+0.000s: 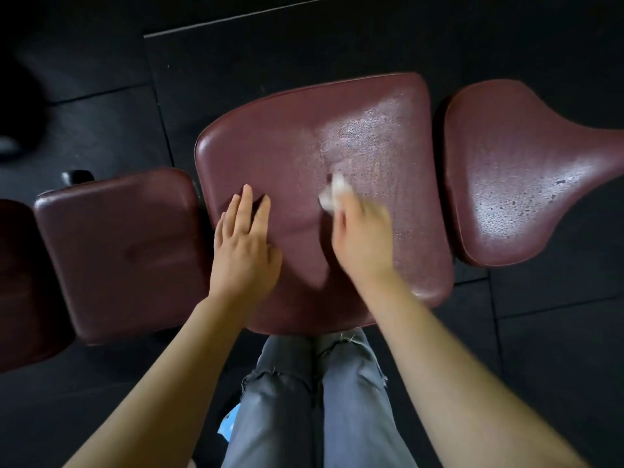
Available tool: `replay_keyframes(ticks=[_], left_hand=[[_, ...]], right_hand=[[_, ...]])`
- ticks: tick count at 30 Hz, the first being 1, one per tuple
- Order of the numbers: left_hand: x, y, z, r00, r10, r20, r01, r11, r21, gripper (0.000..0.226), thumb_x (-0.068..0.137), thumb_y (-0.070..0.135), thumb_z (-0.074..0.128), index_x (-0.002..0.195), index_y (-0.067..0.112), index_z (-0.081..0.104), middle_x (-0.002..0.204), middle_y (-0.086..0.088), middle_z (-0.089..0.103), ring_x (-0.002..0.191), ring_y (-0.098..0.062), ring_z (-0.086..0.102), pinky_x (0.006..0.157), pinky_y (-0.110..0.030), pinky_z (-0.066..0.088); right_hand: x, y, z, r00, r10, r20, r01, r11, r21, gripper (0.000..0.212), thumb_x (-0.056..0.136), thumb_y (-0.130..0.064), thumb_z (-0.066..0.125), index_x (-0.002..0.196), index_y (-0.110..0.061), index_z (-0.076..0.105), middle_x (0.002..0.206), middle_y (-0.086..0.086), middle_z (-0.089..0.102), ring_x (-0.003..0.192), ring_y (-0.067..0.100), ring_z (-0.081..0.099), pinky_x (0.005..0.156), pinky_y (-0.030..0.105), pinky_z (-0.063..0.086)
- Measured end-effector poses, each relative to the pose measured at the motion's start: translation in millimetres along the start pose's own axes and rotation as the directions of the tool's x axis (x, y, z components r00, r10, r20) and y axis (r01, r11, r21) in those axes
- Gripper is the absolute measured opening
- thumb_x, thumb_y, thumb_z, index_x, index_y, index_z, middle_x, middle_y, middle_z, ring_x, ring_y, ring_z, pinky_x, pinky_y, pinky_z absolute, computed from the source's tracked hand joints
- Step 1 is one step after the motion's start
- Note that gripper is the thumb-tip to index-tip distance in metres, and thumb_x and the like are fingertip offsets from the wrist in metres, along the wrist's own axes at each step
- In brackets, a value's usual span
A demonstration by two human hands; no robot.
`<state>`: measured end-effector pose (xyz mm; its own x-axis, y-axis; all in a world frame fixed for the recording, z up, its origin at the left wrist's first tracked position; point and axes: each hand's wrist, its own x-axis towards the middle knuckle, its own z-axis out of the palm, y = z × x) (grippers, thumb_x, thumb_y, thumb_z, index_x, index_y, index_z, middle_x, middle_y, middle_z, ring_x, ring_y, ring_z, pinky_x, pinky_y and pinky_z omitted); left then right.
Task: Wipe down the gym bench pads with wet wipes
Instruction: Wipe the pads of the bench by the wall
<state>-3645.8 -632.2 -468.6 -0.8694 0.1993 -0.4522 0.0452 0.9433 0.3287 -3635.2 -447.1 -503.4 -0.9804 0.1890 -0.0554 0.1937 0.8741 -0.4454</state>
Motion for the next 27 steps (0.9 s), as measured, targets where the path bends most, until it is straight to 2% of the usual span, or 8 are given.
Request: replay_keyframes(ticks=[3, 5, 8, 11, 15, 19, 23, 27], left_hand=[[0.6, 9.8, 2.9, 0.997, 0.078, 0.01, -0.078, 0.997, -0.003, 0.078, 0.082, 0.008, 0.053, 0.155, 0.014, 0.027, 0.166, -0.008, 0.01, 0.153, -0.025, 0.005, 0.124, -0.045, 0.007], [1.5, 14.3, 8.5, 0.992, 0.112, 0.051, -0.113, 0.994, 0.004, 0.078, 0.083, 0.012, 0.052, 0.156, 0.016, 0.026, 0.166, -0.004, 0.008, 0.153, -0.022, 0.002, 0.124, -0.047, 0.006], [2.6, 18.0, 14.9, 0.989, 0.133, 0.058, -0.135, 0.99, 0.035, 0.075, 0.082, 0.019, 0.047, 0.155, 0.017, 0.028, 0.166, -0.004, 0.009, 0.153, -0.024, 0.004, 0.124, -0.048, 0.008], [4.4, 13.0, 18.6, 0.988, 0.141, 0.069, -0.147, 0.985, 0.089, 0.075, 0.083, 0.021, 0.048, 0.155, 0.017, 0.027, 0.166, -0.007, 0.011, 0.153, -0.028, 0.007, 0.123, -0.049, 0.01], [3.4, 8.4, 19.6, 0.982, 0.183, 0.052, -0.189, 0.973, 0.133, 0.072, 0.088, 0.025, 0.052, 0.155, 0.017, 0.028, 0.165, -0.008, 0.013, 0.152, -0.031, 0.011, 0.121, -0.052, 0.014], [7.6, 25.4, 16.8, 0.989, 0.134, 0.058, -0.14, 0.98, 0.139, 0.067, 0.09, 0.031, 0.047, 0.154, 0.018, 0.03, 0.165, -0.009, 0.014, 0.151, -0.03, 0.011, 0.122, -0.054, 0.013], [25.2, 41.4, 18.3, 0.968, 0.243, 0.071, -0.252, 0.948, 0.195, 0.065, 0.094, 0.036, 0.045, 0.154, 0.018, 0.03, 0.165, -0.007, 0.013, 0.151, -0.029, 0.01, 0.121, -0.055, 0.01], [48.3, 57.4, 23.7, 0.93, 0.357, 0.089, -0.366, 0.876, 0.313, 0.064, 0.093, 0.038, 0.039, 0.152, 0.015, 0.035, 0.164, -0.009, 0.019, 0.15, -0.031, 0.016, 0.12, -0.056, 0.014]], right_hand=[[-120.9, 30.0, -31.5, 0.987, 0.081, 0.139, -0.082, 0.997, 0.001, 0.023, 0.09, -0.013, 0.046, 0.11, -0.013, 0.058, 0.078, 0.006, 0.065, 0.07, 0.029, 0.061, 0.069, 0.038, 0.045], [-133.0, 37.0, -30.3, 0.98, 0.114, 0.161, -0.109, 0.993, -0.038, 0.022, 0.09, -0.015, 0.046, 0.101, -0.008, 0.064, 0.078, 0.006, 0.066, 0.07, 0.028, 0.062, 0.069, 0.037, 0.044], [-52.4, 26.0, -8.8, 0.996, 0.088, 0.03, -0.086, 0.995, -0.05, 0.026, 0.088, -0.013, 0.047, 0.104, -0.002, 0.066, 0.077, 0.009, 0.066, 0.069, 0.03, 0.061, 0.069, 0.036, 0.035], [73.2, 3.1, 11.7, 0.985, 0.01, -0.173, -0.017, 0.999, -0.038, 0.031, 0.088, -0.012, 0.053, 0.114, -0.002, 0.065, 0.083, 0.006, 0.07, 0.074, 0.027, 0.063, 0.069, 0.036, 0.041], [155.4, -16.0, 4.5, 0.998, 0.035, -0.047, -0.038, 0.997, -0.068, 0.029, 0.094, -0.016, 0.052, 0.121, -0.011, 0.06, 0.102, 0.0, 0.069, 0.092, 0.023, 0.064, 0.081, 0.034, 0.041], [31.4, 26.2, -6.8, 0.986, 0.15, -0.067, -0.154, 0.986, -0.059, 0.044, 0.087, -0.006, 0.058, 0.13, -0.008, 0.057, 0.082, 0.004, 0.067, 0.074, 0.029, 0.061, 0.067, 0.038, 0.042], [-120.4, 66.0, -45.1, 0.92, 0.389, 0.049, -0.383, 0.918, -0.104, 0.014, 0.087, -0.005, 0.057, 0.099, -0.006, 0.063, 0.073, 0.009, 0.065, 0.064, 0.034, 0.061, 0.064, 0.04, 0.043], [-73.0, 59.5, -34.3, 0.915, 0.403, -0.008, -0.403, 0.913, -0.068, 0.022, 0.083, -0.003, 0.062, 0.106, -0.003, 0.066, 0.077, 0.012, 0.07, 0.064, 0.036, 0.063, 0.063, 0.038, 0.046]])
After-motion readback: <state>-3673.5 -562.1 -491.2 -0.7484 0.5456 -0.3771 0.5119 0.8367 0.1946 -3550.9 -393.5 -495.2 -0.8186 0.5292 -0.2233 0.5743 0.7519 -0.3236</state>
